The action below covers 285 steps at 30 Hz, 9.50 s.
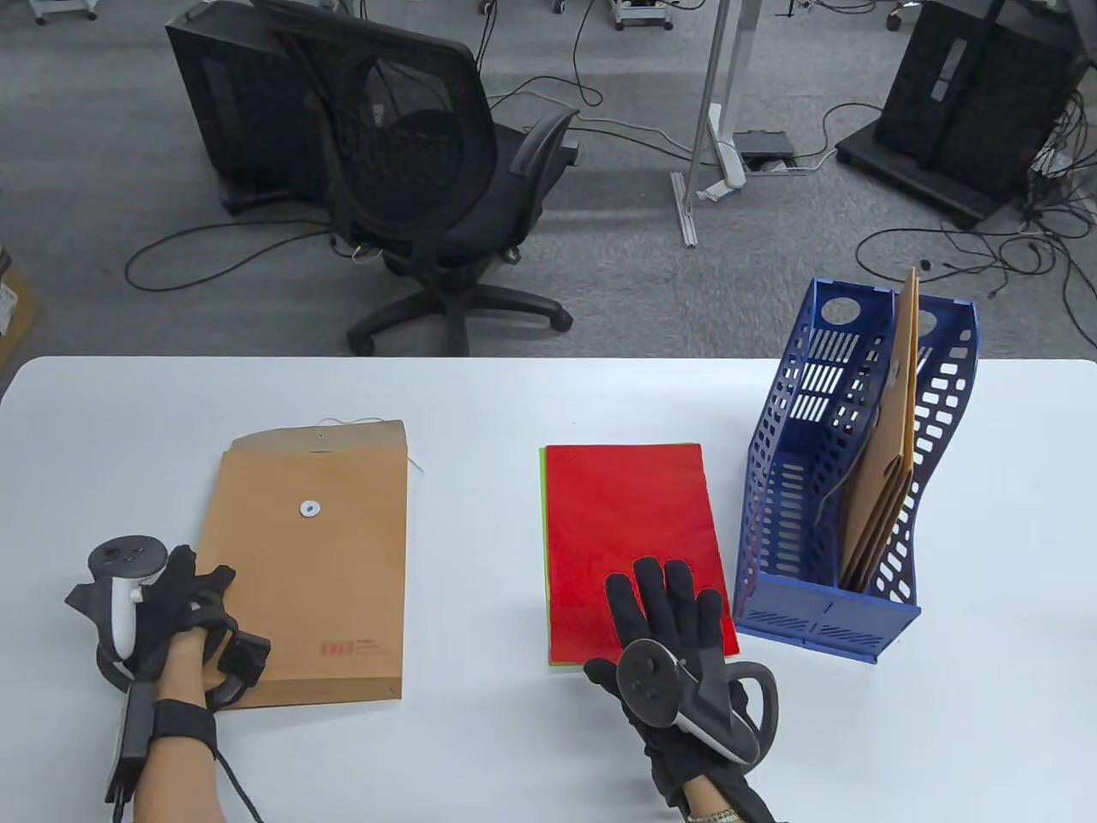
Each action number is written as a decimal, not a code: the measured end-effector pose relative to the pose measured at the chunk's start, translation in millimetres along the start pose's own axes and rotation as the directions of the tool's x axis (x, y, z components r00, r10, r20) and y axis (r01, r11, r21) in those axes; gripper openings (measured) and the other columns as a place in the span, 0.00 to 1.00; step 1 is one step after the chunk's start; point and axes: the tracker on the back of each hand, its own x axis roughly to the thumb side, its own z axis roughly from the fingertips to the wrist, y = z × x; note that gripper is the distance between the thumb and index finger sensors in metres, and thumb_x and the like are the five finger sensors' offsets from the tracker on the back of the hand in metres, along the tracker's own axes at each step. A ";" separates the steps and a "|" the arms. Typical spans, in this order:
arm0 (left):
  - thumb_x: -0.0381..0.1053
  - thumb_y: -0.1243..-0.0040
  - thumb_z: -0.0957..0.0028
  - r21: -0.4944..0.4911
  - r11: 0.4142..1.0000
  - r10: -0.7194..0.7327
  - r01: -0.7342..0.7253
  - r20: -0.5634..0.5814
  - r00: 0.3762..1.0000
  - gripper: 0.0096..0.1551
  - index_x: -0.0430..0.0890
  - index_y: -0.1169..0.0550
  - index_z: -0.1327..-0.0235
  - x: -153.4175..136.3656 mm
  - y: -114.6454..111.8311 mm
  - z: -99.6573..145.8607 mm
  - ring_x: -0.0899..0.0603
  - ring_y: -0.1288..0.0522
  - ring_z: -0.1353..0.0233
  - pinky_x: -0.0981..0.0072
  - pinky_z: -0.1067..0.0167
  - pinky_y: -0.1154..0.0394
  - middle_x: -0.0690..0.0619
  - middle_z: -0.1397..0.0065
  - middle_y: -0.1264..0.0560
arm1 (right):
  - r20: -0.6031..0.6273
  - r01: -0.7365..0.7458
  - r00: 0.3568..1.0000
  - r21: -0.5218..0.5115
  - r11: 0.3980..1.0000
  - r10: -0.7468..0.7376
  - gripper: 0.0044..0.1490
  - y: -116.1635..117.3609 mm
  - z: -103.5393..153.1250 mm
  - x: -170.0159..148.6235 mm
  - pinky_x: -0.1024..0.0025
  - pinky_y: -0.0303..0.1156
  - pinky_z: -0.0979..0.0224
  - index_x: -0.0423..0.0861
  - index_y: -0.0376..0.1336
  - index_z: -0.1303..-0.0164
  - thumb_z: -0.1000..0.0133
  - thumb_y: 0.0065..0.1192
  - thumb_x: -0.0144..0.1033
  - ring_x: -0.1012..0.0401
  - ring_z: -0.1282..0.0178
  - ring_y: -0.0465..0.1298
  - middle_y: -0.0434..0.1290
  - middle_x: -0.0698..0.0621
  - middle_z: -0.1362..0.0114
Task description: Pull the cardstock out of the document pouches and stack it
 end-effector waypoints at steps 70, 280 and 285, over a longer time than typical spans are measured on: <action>0.71 0.57 0.46 -0.096 0.877 -0.196 0.471 0.822 0.534 0.47 0.68 0.66 0.25 41.2 -116.6 194.7 0.44 0.81 0.22 0.45 0.31 0.76 0.55 0.14 0.69 | -0.385 -0.032 0.872 -0.660 0.751 -0.301 0.55 -156.6 11.5 -128.6 0.51 0.38 0.16 0.57 0.30 0.14 0.42 0.50 0.64 0.50 0.12 0.41 0.46 0.50 0.10; 0.45 0.40 0.46 -0.765 0.606 0.794 -0.218 0.565 0.223 0.24 0.68 0.22 0.39 59.3 -89.4 127.6 0.44 0.28 0.21 0.47 0.29 0.32 0.56 0.22 0.26 | 0.303 0.159 0.953 -0.506 0.848 0.003 0.29 -176.9 -51.7 68.8 0.45 0.60 0.17 0.56 0.68 0.33 0.46 0.63 0.49 0.54 0.31 0.74 0.76 0.54 0.40; 0.45 0.40 0.46 -0.813 0.518 0.855 -0.266 0.480 0.198 0.24 0.68 0.22 0.39 55.5 -90.5 119.7 0.44 0.28 0.22 0.48 0.30 0.31 0.56 0.22 0.25 | 0.424 0.229 0.901 -0.296 0.927 -0.087 0.42 -177.5 -54.8 69.8 0.44 0.52 0.14 0.54 0.61 0.20 0.48 0.61 0.54 0.47 0.13 0.60 0.64 0.49 0.16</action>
